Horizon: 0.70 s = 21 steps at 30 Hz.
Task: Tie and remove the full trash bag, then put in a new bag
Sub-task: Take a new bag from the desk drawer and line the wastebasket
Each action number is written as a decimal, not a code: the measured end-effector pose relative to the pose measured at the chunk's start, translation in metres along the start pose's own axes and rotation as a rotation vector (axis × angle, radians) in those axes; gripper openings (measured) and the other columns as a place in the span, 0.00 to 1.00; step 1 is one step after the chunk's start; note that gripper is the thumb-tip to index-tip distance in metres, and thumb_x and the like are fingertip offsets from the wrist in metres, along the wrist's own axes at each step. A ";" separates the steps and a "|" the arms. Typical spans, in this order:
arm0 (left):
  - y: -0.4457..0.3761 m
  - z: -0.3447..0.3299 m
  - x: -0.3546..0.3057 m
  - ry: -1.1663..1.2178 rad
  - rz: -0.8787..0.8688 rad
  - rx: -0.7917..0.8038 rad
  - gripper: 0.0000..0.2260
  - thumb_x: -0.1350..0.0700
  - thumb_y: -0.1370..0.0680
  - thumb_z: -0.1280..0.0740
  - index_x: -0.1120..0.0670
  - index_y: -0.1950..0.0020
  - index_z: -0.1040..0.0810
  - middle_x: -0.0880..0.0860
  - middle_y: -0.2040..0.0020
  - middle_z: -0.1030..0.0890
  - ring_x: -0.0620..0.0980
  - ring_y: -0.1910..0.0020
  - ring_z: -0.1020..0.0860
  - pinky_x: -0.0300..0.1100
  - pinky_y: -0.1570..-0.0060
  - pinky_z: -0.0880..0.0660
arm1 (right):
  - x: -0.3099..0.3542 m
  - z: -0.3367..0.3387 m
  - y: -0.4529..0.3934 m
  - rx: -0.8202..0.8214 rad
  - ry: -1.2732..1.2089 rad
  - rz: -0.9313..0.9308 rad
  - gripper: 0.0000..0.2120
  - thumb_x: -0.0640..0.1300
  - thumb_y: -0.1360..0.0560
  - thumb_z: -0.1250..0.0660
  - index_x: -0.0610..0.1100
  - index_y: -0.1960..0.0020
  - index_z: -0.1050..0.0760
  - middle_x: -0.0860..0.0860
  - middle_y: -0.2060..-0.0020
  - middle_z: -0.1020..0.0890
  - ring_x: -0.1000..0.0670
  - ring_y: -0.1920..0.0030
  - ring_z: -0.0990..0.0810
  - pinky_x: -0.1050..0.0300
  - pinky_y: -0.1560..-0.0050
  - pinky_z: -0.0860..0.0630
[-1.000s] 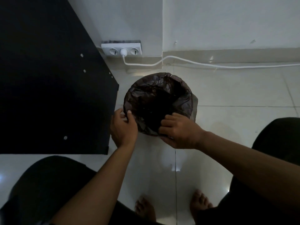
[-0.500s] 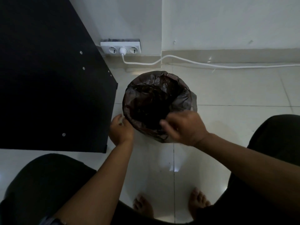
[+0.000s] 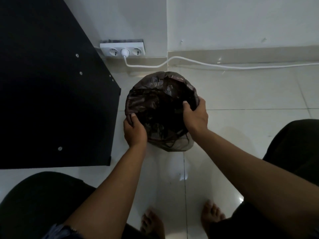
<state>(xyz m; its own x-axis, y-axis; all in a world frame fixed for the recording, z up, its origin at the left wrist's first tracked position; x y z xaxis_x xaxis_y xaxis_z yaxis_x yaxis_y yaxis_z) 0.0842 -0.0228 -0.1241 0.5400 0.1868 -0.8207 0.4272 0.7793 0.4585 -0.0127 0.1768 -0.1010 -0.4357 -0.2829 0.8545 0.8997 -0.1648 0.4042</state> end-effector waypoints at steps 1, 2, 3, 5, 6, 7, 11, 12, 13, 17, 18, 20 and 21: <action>-0.002 0.002 -0.001 -0.009 -0.022 -0.005 0.21 0.44 0.18 0.42 0.52 0.28 0.29 0.55 0.32 0.24 0.57 0.35 0.25 0.51 0.35 0.28 | 0.001 0.002 -0.004 -0.001 0.027 -0.008 0.22 0.55 0.22 0.37 0.48 0.30 0.32 0.50 0.43 0.22 0.44 0.38 0.23 0.48 0.37 0.26; -0.004 0.005 -0.006 -0.059 -0.075 -0.030 0.24 0.42 0.19 0.40 0.51 0.26 0.31 0.55 0.29 0.26 0.57 0.32 0.27 0.52 0.33 0.30 | 0.004 0.005 -0.008 -0.030 0.104 0.009 0.23 0.57 0.22 0.38 0.48 0.30 0.31 0.50 0.42 0.22 0.44 0.37 0.24 0.48 0.37 0.27; -0.003 0.010 -0.014 -0.145 -0.150 -0.071 0.27 0.41 0.20 0.38 0.51 0.24 0.34 0.54 0.26 0.30 0.56 0.29 0.30 0.53 0.31 0.32 | 0.010 0.009 -0.012 -0.084 0.227 0.060 0.25 0.58 0.22 0.39 0.48 0.30 0.31 0.49 0.39 0.22 0.44 0.35 0.25 0.47 0.35 0.29; -0.002 0.015 -0.036 -0.337 -0.351 -0.150 0.28 0.44 0.21 0.36 0.52 0.23 0.36 0.54 0.22 0.36 0.55 0.25 0.36 0.54 0.28 0.37 | 0.033 0.011 -0.017 -0.175 0.449 0.261 0.24 0.57 0.22 0.39 0.47 0.30 0.30 0.49 0.35 0.25 0.45 0.33 0.29 0.46 0.35 0.34; -0.003 0.012 -0.050 -0.405 -0.473 -0.153 0.27 0.46 0.21 0.36 0.52 0.23 0.35 0.54 0.22 0.36 0.55 0.24 0.37 0.54 0.28 0.38 | 0.045 0.007 -0.019 -0.175 0.500 0.387 0.22 0.55 0.22 0.39 0.47 0.31 0.28 0.50 0.35 0.24 0.45 0.34 0.29 0.47 0.36 0.34; -0.008 0.005 -0.064 -0.458 -0.599 -0.118 0.24 0.47 0.20 0.36 0.52 0.25 0.32 0.54 0.23 0.34 0.54 0.24 0.37 0.54 0.28 0.38 | 0.054 0.000 -0.023 -0.142 0.528 0.504 0.20 0.54 0.22 0.39 0.47 0.32 0.27 0.50 0.36 0.23 0.45 0.35 0.28 0.48 0.37 0.33; -0.034 -0.042 -0.101 -0.720 -0.965 0.121 0.20 0.48 0.20 0.39 0.53 0.30 0.26 0.53 0.30 0.25 0.53 0.29 0.30 0.55 0.29 0.36 | 0.068 -0.033 -0.042 0.077 0.655 0.740 0.21 0.50 0.22 0.39 0.47 0.29 0.28 0.48 0.34 0.23 0.45 0.34 0.26 0.46 0.35 0.29; -0.042 -0.053 -0.106 -0.767 -0.979 0.190 0.20 0.48 0.20 0.39 0.52 0.30 0.26 0.52 0.30 0.25 0.53 0.30 0.29 0.55 0.29 0.35 | 0.067 -0.039 -0.048 0.114 0.673 0.735 0.22 0.50 0.21 0.39 0.46 0.28 0.29 0.48 0.33 0.24 0.45 0.33 0.26 0.46 0.35 0.28; -0.049 -0.062 -0.108 -0.788 -0.973 0.254 0.20 0.48 0.19 0.39 0.52 0.29 0.27 0.52 0.30 0.25 0.53 0.31 0.28 0.54 0.30 0.34 | 0.067 -0.043 -0.053 0.137 0.674 0.719 0.23 0.51 0.21 0.39 0.47 0.28 0.30 0.48 0.32 0.25 0.44 0.33 0.26 0.46 0.35 0.28; -0.077 -0.074 -0.109 -0.786 -0.874 0.346 0.20 0.44 0.19 0.39 0.49 0.29 0.27 0.53 0.33 0.23 0.55 0.35 0.25 0.49 0.36 0.28 | 0.063 -0.045 -0.079 0.156 0.728 0.580 0.23 0.56 0.20 0.41 0.49 0.28 0.31 0.45 0.34 0.24 0.40 0.37 0.24 0.48 0.39 0.27; -0.082 -0.074 -0.109 -0.773 -0.836 0.352 0.19 0.44 0.19 0.39 0.48 0.31 0.26 0.53 0.35 0.21 0.55 0.37 0.24 0.49 0.37 0.27 | 0.061 -0.045 -0.085 0.177 0.745 0.531 0.22 0.58 0.20 0.42 0.49 0.31 0.29 0.44 0.37 0.21 0.39 0.39 0.23 0.48 0.42 0.26; -0.091 -0.072 -0.110 -0.714 -0.752 0.358 0.15 0.43 0.20 0.38 0.48 0.38 0.20 0.53 0.41 0.17 0.56 0.41 0.21 0.47 0.40 0.26 | 0.059 -0.044 -0.095 0.222 0.717 0.432 0.20 0.62 0.21 0.44 0.49 0.42 0.25 0.42 0.45 0.19 0.37 0.43 0.22 0.50 0.49 0.27; -0.094 -0.071 -0.112 -0.690 -0.716 0.360 0.15 0.43 0.20 0.38 0.49 0.41 0.18 0.52 0.43 0.16 0.55 0.42 0.21 0.46 0.40 0.26 | 0.060 -0.043 -0.097 0.232 0.697 0.400 0.20 0.63 0.21 0.45 0.49 0.45 0.24 0.42 0.46 0.18 0.37 0.45 0.21 0.50 0.50 0.28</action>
<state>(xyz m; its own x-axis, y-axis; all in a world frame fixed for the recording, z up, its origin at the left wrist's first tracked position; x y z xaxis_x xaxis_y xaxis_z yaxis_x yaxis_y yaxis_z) -0.0681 -0.0741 -0.0995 0.3239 -0.7145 -0.6201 0.9378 0.3288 0.1111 -0.1271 0.1352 -0.1027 0.0699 -0.8108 0.5811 0.9395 0.2494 0.2350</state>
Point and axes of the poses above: each hand's wrist, its own y-axis away from the middle knuckle, its own z-axis out of the back of the hand, x = y × z, the point moved 6 cm from there along -y, towards the middle knuckle
